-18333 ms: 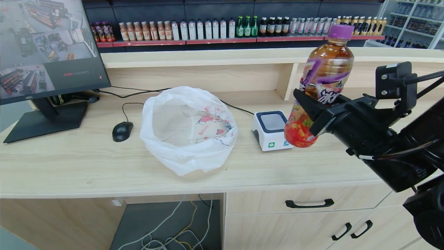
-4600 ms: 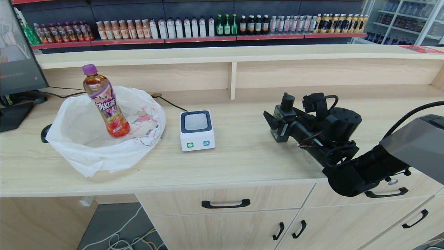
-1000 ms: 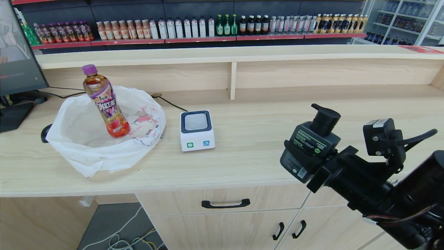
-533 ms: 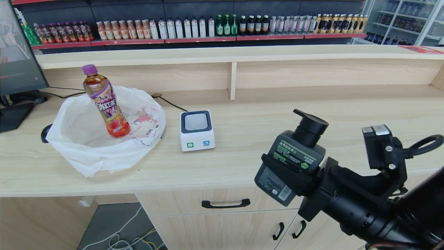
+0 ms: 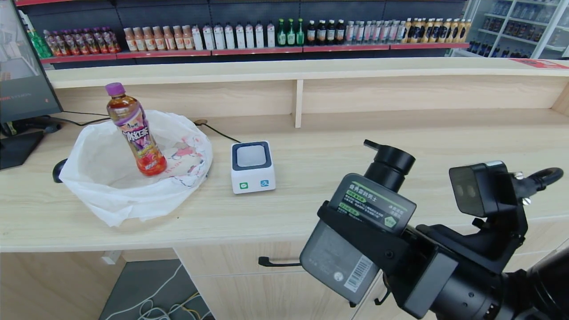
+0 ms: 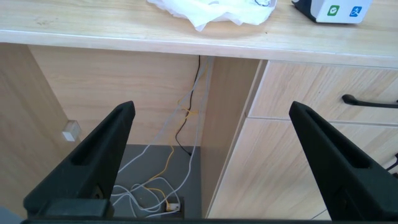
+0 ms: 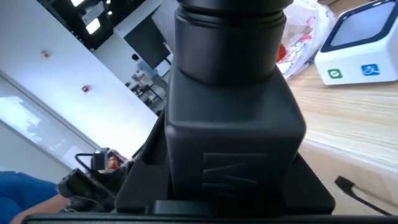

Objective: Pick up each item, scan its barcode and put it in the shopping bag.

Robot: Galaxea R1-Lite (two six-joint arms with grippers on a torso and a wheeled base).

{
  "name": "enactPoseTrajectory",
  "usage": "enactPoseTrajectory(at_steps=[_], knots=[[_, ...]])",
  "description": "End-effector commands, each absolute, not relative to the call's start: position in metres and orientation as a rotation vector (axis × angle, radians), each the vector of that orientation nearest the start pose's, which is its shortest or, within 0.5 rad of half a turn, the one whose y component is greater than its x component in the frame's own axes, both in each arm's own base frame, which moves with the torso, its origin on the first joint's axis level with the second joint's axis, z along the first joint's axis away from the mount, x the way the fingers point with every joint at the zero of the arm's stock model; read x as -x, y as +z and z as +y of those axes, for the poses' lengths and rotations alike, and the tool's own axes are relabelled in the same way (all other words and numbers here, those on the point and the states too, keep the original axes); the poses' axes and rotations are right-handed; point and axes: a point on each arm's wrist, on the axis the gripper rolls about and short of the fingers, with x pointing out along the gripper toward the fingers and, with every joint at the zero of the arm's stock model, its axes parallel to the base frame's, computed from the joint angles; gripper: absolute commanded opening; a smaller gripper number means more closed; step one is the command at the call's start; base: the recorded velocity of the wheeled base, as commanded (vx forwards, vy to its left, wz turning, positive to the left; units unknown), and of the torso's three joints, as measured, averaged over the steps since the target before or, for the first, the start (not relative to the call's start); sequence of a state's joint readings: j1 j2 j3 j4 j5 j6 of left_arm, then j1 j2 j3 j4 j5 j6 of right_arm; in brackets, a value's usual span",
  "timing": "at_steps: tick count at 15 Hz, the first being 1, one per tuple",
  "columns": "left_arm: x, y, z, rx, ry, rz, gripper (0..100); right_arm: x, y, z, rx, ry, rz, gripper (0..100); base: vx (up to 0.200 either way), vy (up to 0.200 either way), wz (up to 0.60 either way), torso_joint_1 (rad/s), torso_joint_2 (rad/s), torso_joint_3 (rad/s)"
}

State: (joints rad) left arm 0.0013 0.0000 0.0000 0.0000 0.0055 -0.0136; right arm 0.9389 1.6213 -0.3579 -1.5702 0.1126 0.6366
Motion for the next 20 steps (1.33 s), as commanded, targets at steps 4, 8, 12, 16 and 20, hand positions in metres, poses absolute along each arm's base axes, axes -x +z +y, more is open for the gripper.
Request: enactPoseTrajectory(at_steps=[4, 8, 12, 16, 20], knots=[[0.023, 0.075, 0.0, 0.014, 0.008, 0.0, 100, -0.135, 0.205, 0.196, -0.837, 1.22, 0.081, 0, 0.0, 0.0, 0.0, 0.0, 0.0, 0.0], [0.023, 0.075, 0.0, 0.014, 0.008, 0.001, 100, -0.138, 0.215, 0.199, -0.887, 1.238, 0.066, 0, 0.0, 0.0, 0.0, 0.0, 0.0, 0.0], [0.023, 0.075, 0.0, 0.014, 0.008, 0.0, 100, -0.14, 0.217, 0.199, -0.889, 1.235, 0.051, 0, 0.0, 0.0, 0.0, 0.0, 0.0, 0.0], [0.023, 0.075, 0.0, 0.014, 0.008, 0.0, 100, -0.14, 0.217, 0.199, -0.878, 1.234, 0.043, 0, 0.0, 0.0, 0.0, 0.0, 0.0, 0.0], [0.023, 0.075, 0.0, 0.014, 0.008, 0.0, 100, -0.139, 0.217, 0.199, -0.874, 1.237, 0.042, 0, 0.0, 0.0, 0.0, 0.0, 0.0, 0.0]])
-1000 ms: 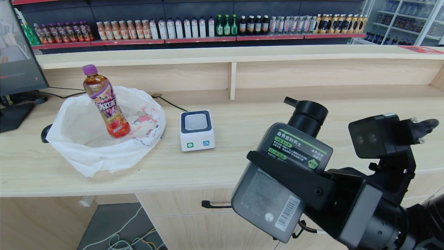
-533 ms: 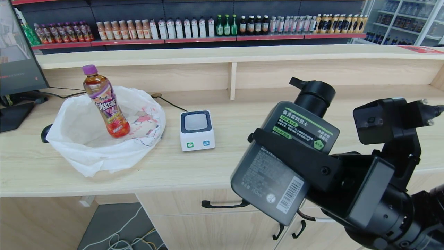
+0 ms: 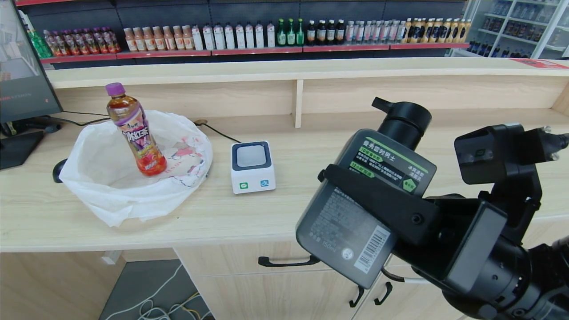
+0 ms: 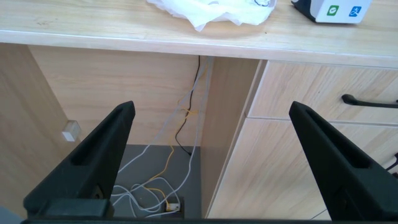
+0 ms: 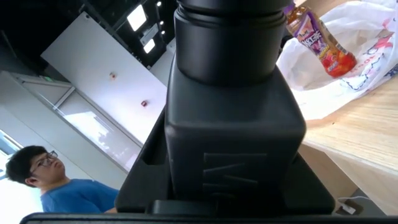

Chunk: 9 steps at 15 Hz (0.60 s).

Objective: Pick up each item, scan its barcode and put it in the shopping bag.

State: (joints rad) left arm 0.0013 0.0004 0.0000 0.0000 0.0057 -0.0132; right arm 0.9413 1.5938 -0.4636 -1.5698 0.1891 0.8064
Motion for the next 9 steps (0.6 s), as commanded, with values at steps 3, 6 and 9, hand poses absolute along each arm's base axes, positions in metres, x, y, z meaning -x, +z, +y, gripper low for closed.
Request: enactPoseTrajectory(at_steps=[3, 6, 9], knots=[[0.0228, 0.0755, 0.0001, 0.014, 0.008, 0.0, 100, -0.1393, 0.2168, 0.1987, -0.872, 1.236, 0.042, 0, 0.0, 0.0, 0.0, 0.0, 0.0, 0.0], [0.0228, 0.0755, 0.0001, 0.014, 0.008, 0.0, 100, -0.1394, 0.2164, 0.199, -0.858, 1.237, 0.036, 0, 0.0, 0.0, 0.0, 0.0, 0.0, 0.0], [0.0228, 0.0755, 0.0001, 0.014, 0.008, 0.0, 100, -0.1407, 0.2146, 0.2007, -0.819, 1.23, 0.016, 0, 0.0, 0.0, 0.0, 0.0, 0.0, 0.0]])
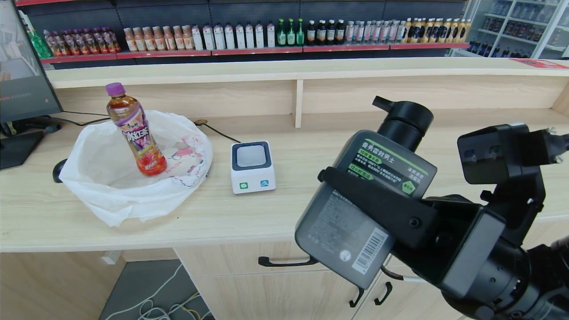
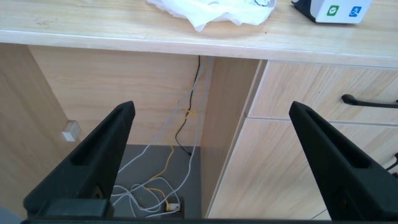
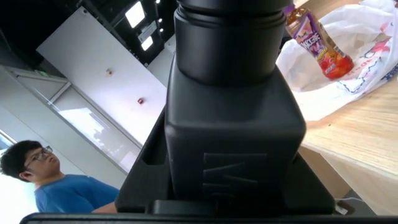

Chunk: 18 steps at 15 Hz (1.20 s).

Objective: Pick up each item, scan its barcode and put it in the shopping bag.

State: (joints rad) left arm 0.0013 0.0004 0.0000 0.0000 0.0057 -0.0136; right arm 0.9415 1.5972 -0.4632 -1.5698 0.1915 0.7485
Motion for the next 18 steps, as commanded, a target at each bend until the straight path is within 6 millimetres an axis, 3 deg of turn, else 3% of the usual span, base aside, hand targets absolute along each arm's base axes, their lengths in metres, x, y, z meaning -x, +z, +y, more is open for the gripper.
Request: enactPoseTrajectory(at_steps=[1, 10, 14, 18], knots=[[0.023, 0.075, 0.0, 0.014, 0.008, 0.0, 100, -0.143, 0.211, 0.204, -0.777, 1.216, 0.001, 0, 0.0, 0.0, 0.0, 0.0, 0.0, 0.0], [0.023, 0.075, 0.0, 0.014, 0.008, 0.0, 100, -0.148, 0.197, 0.199, -0.558, 1.151, -0.082, 0, 0.0, 0.0, 0.0, 0.0, 0.0, 0.0], [0.023, 0.075, 0.0, 0.014, 0.008, 0.0, 100, -0.179, 0.189, 0.181, -0.283, 0.97, -0.226, 0, 0.0, 0.0, 0.0, 0.0, 0.0, 0.0], [0.023, 0.075, 0.0, 0.014, 0.008, 0.0, 100, -0.192, 0.189, 0.174, -0.185, 0.851, -0.28, 0, 0.0, 0.0, 0.0, 0.0, 0.0, 0.0]])
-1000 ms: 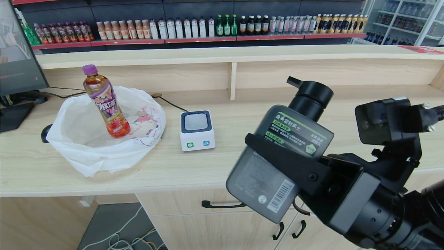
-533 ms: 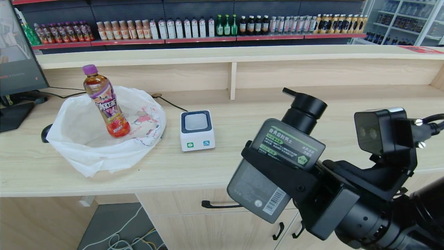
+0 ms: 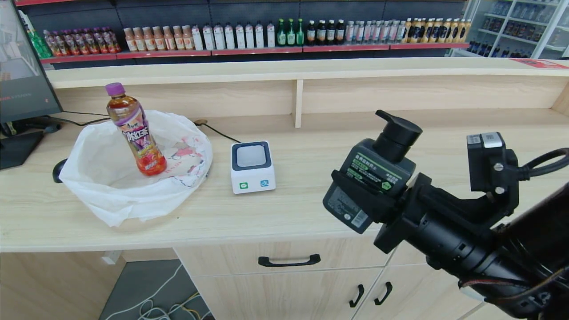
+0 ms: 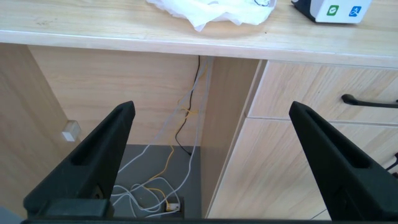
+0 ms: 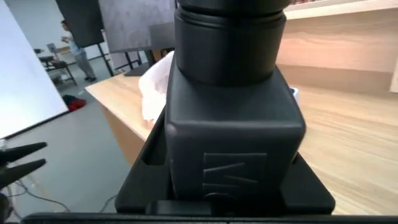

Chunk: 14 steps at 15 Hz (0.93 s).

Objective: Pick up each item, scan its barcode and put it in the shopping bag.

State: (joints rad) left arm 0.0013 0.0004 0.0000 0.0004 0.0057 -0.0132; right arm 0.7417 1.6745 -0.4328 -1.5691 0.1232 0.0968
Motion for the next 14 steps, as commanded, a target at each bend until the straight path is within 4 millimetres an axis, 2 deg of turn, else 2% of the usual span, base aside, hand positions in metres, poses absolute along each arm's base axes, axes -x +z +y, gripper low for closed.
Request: enactPoseTrajectory(at_steps=[1, 4, 9, 12, 14], knots=[[0.023, 0.075, 0.0, 0.014, 0.008, 0.0, 100, -0.198, 0.191, 0.17, -0.164, 0.787, -0.302, 0, 0.0, 0.0, 0.0, 0.0, 0.0, 0.0], [0.023, 0.075, 0.0, 0.014, 0.008, 0.0, 100, -0.212, 0.196, 0.163, -0.145, 0.658, -0.337, 0, 0.0, 0.0, 0.0, 0.0, 0.0, 0.0], [0.023, 0.075, 0.0, 0.014, 0.008, 0.0, 100, -0.224, 0.195, 0.165, -0.146, 0.634, -0.338, 0, 0.0, 0.0, 0.0, 0.0, 0.0, 0.0], [0.023, 0.075, 0.0, 0.014, 0.008, 0.0, 100, -0.227, 0.196, 0.164, -0.149, 0.627, -0.34, 0, -0.2, 0.0, 0.0, 0.006, 0.0, -0.001], [0.023, 0.075, 0.0, 0.014, 0.008, 0.0, 100, -0.231, 0.196, 0.159, -0.145, 0.606, -0.342, 0, 0.0, 0.0, 0.0, 0.0, 0.0, 0.0]])
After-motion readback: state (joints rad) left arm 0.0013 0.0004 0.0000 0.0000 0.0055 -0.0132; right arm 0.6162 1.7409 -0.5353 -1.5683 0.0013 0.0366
